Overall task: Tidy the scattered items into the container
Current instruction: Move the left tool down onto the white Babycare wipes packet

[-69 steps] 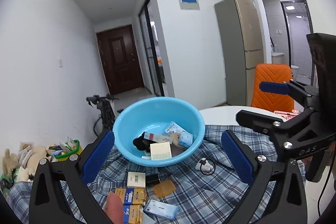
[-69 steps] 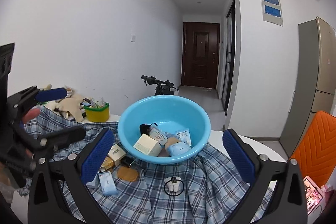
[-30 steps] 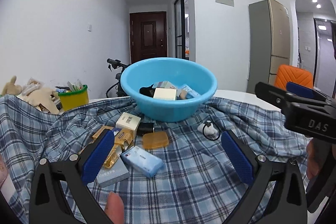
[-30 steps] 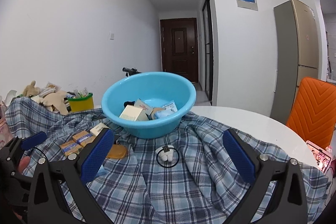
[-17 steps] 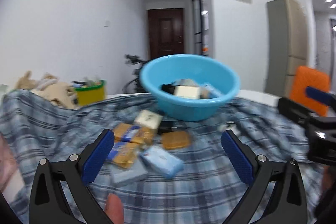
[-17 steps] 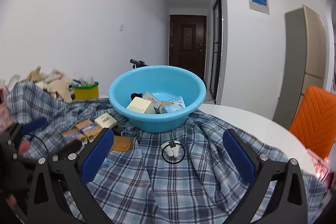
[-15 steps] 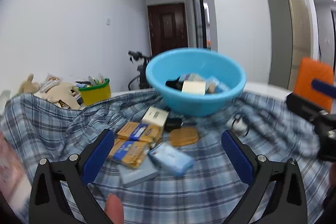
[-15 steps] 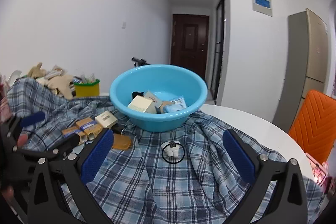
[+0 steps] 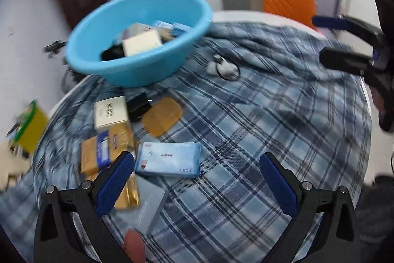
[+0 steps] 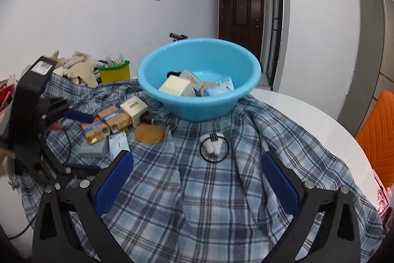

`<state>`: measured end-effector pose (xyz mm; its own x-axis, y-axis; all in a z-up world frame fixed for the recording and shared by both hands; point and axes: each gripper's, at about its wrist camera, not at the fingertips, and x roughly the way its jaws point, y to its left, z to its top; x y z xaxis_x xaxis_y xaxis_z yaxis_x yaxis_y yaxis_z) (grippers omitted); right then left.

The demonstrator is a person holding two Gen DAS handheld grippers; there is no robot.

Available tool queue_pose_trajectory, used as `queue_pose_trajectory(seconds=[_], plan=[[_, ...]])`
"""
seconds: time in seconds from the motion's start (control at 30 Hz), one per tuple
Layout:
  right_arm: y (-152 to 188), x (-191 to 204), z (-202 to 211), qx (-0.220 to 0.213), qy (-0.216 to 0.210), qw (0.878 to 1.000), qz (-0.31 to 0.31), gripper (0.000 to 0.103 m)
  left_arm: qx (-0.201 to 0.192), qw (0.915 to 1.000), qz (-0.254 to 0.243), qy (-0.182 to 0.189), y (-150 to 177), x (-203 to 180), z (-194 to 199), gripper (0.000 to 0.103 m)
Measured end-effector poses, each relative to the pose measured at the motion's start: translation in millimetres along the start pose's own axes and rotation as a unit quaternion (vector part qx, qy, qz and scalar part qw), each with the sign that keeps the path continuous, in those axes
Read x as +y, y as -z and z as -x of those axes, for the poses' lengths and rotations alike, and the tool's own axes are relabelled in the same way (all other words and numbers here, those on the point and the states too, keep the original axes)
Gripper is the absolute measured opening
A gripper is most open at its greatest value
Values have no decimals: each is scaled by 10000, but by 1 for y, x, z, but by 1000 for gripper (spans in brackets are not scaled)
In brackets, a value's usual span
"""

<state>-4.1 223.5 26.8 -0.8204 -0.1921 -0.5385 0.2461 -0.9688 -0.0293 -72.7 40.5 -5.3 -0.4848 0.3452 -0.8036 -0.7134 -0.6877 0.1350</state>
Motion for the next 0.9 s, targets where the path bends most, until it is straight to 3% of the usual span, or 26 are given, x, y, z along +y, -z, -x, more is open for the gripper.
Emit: queue_pose_trajectory(seconds=[0.17,0.23,0.47,0.63,0.7,0.8,0.9], plan=[[5,-15,1,51,168,9998,-98,103,391,9935,26,1073,-13,24,-17,103],[7,-20,1,69,177,9996,-214,103,457,9898,155,1338,-18,33,-24,103],[14,-32,-12,256,113,9983,-503,103,867,9907,197,1029,-14,41,-50,103],[17,-30,-21,342,51,9979,-547,103,1185,9908,231,618,-4,45,-69,103],[18,-28,-22,358,13,9977,-568,103,1188,9920,31,427,-3,40,-74,103],[20,-24,-24,387,30,9979,-524,103,1171,9917,-20,534,-4,42,-74,103],[22,-24,-26,433,23,9976,-545,103,1093,9897,359,856,-7,56,-71,103]])
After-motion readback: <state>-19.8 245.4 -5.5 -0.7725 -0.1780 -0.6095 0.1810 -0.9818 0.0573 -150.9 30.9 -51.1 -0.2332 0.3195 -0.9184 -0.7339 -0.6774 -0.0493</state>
